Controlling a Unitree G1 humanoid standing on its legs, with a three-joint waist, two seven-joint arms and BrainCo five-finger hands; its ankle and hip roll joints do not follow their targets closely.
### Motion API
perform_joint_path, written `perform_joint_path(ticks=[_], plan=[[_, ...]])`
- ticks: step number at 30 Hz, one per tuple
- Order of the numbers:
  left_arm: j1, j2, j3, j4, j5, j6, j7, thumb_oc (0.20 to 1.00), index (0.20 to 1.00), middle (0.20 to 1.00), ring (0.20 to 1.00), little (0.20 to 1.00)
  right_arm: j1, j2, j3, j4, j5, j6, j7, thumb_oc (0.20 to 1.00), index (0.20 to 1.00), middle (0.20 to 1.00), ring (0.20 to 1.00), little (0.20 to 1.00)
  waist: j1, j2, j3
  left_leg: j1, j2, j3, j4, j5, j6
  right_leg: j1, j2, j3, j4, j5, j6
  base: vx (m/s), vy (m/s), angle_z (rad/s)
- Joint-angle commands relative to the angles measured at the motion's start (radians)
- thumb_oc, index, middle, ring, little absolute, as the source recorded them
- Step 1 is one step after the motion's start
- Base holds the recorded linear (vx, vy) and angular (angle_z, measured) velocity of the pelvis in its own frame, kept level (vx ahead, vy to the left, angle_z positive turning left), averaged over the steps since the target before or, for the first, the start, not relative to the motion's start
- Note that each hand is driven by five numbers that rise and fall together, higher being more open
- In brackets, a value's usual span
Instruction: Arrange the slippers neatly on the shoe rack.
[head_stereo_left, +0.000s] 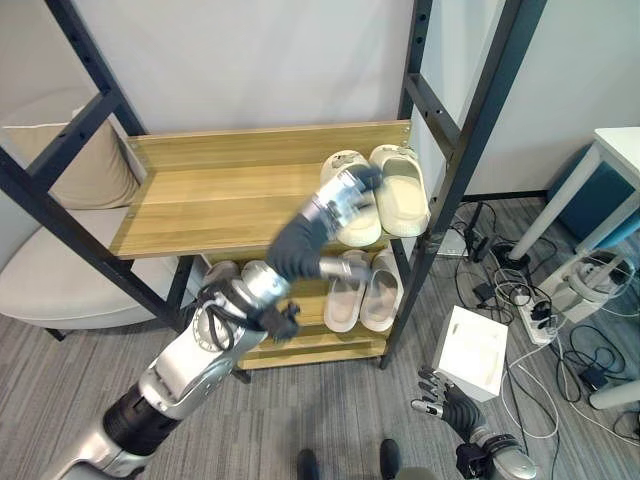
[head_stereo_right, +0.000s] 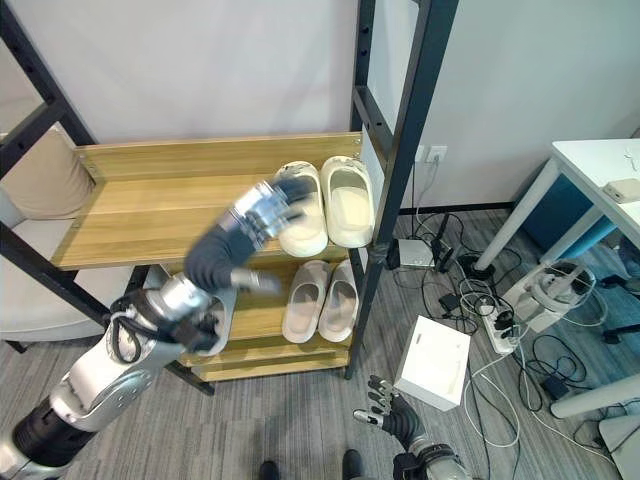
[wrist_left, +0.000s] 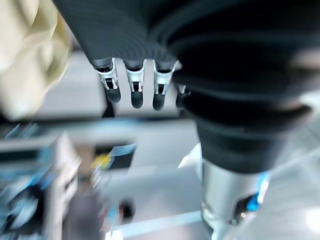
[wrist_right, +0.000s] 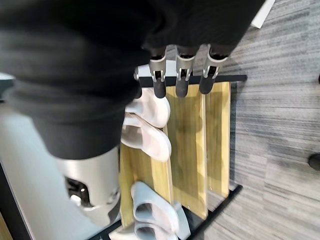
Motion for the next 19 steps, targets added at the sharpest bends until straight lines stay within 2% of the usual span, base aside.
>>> perform_joint_path(ticks=[1,3,4,5,7,8,10,13,19], plan=[[0.021,-0.03,0.007,0.137,-0.067,0.088,-0.18,1.0,1.0,1.0,1.0,1.0,-0.018,0.0,-0.006,-0.052,-0.041,-0.017,0.04,1.0,1.0,1.0,1.0,1.0,-0.009,-0.021,-0.008,0.078,-0.004,-0.008,0.001,-0.175,0.018,0.089,0.014,-0.043,0.001,-0.186,0.028,-0.06,0.004,-0.02],[0.145,-0.046,0.016,0.197,-0.043,0.108,-0.199,1.0,1.0,1.0,1.0,1.0,-0.029,-0.008,-0.007,-0.053,-0.05,-0.013,0.042,1.0,1.0,1.0,1.0,1.0,-0.005,-0.018,-0.007,0.087,-0.004,-0.011,0.001,-0.177,0.019,0.098,0.016,-0.043,0.001,-0.188,0.026,-0.05,0.01,0.05],[0.262,-0.08,0.048,0.258,-0.018,0.117,-0.191,1.0,1.0,1.0,1.0,1.0,-0.034,-0.01,-0.009,-0.056,-0.049,-0.011,0.044,1.0,1.0,1.0,1.0,1.0,-0.002,-0.019,-0.009,0.09,-0.003,-0.01,0.001,-0.176,0.021,0.101,0.016,-0.042,0.001,-0.188,0.023,-0.08,0.026,0.09],[0.387,-0.155,0.096,0.386,0.026,0.122,-0.156,1.0,1.0,1.0,1.0,1.0,-0.034,-0.017,-0.022,-0.079,-0.039,-0.008,0.045,1.0,1.0,1.0,1.0,1.0,0.003,-0.019,-0.01,0.093,-0.003,-0.01,0.001,-0.176,0.026,0.105,0.016,-0.039,0.001,-0.19,0.019,-0.08,0.028,0.06],[0.45,-0.226,0.152,0.478,0.058,0.11,-0.084,1.0,1.0,1.0,1.0,1.0,-0.022,-0.019,-0.039,-0.106,-0.022,-0.012,0.034,1.0,1.0,1.0,1.0,1.0,0.006,-0.019,-0.01,0.092,-0.004,-0.014,0.001,-0.172,0.03,0.105,0.017,-0.042,0.001,-0.189,0.015,-0.05,0.021,-0.03],[0.45,-0.227,0.152,0.479,0.059,0.109,-0.084,1.0,1.0,1.0,1.0,1.0,-0.022,-0.02,-0.038,-0.106,-0.022,-0.011,0.034,1.0,1.0,1.0,1.0,1.0,0.005,-0.018,-0.01,0.092,-0.005,-0.014,0.001,-0.172,0.03,0.105,0.017,-0.043,0.001,-0.189,0.015,-0.04,0.01,0.18],[0.481,-0.304,0.22,0.59,0.155,0.083,0.016,1.0,1.0,1.0,1.0,1.0,-0.018,-0.008,-0.051,-0.107,-0.011,-0.022,-0.003,1.0,1.0,1.0,1.0,1.0,0.017,-0.023,-0.005,0.087,-0.007,-0.025,0.001,-0.165,0.033,0.103,0.017,-0.047,0.001,-0.187,0.01,-0.05,0.007,0.25],[0.487,-0.375,0.276,0.701,0.201,0.072,0.108,1.0,1.0,1.0,1.0,1.0,-0.023,0.015,-0.073,-0.097,0.007,-0.028,-0.05,1.0,1.0,1.0,1.0,1.0,0.028,-0.026,0.0,0.083,-0.009,-0.034,0.001,-0.16,0.035,0.103,0.016,-0.056,0.001,-0.186,0.007,-0.04,-0.004,0.05],[0.462,-0.434,0.32,0.817,0.23,0.061,0.195,1.0,1.0,1.0,1.0,1.0,-0.03,0.028,-0.079,-0.094,0.025,-0.028,-0.092,1.0,1.0,1.0,1.0,1.0,0.031,-0.026,-0.003,0.085,-0.01,-0.034,0.001,-0.161,0.035,0.104,0.014,-0.057,0.001,-0.186,0.005,-0.03,-0.001,0.02]])
